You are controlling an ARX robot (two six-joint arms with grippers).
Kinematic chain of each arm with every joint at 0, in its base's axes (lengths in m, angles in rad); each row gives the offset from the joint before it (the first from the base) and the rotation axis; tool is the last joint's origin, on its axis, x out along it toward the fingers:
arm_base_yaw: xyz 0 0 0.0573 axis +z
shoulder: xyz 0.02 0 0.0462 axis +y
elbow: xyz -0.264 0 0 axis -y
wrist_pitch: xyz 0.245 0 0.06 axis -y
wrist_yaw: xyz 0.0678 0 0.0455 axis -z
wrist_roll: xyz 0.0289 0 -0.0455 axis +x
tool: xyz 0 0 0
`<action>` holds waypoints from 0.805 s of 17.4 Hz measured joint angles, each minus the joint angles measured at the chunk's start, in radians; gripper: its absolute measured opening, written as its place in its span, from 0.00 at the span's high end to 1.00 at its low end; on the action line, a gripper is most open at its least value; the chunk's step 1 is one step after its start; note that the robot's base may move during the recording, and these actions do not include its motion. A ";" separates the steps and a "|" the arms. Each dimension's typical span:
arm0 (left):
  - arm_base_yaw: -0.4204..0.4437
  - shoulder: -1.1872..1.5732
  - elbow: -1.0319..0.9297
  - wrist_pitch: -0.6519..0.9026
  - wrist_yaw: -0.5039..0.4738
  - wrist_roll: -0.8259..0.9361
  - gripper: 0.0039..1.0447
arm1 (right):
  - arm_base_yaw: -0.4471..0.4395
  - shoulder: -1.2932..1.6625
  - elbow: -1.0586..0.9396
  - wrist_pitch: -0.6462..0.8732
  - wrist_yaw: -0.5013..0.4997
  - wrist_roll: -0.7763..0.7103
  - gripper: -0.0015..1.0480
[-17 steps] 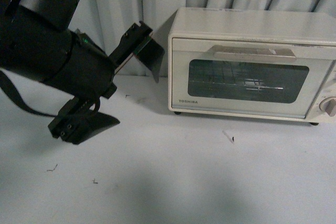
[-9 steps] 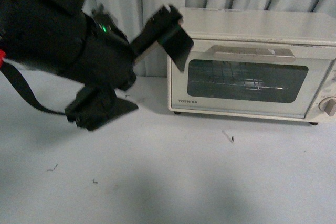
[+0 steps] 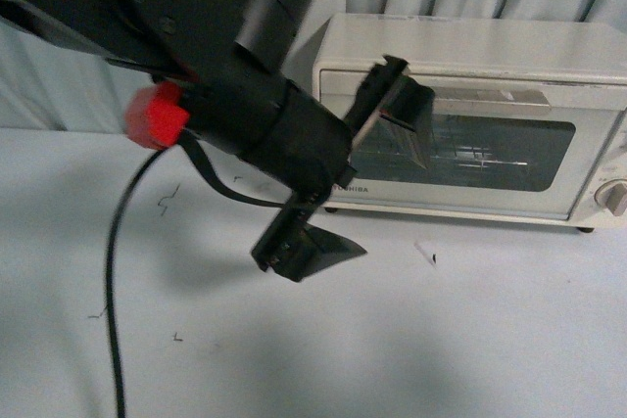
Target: Open oven
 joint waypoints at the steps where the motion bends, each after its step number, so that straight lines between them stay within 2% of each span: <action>1: -0.014 0.054 0.041 -0.024 0.018 -0.007 0.06 | 0.000 0.000 0.000 0.000 0.000 0.000 0.06; 9: -0.015 0.165 0.019 -0.021 0.033 0.076 0.06 | 0.000 0.000 0.000 0.000 0.000 0.000 0.06; 14: -0.018 0.184 0.024 -0.047 -0.020 0.098 0.06 | 0.000 0.000 0.000 0.000 0.000 0.000 0.06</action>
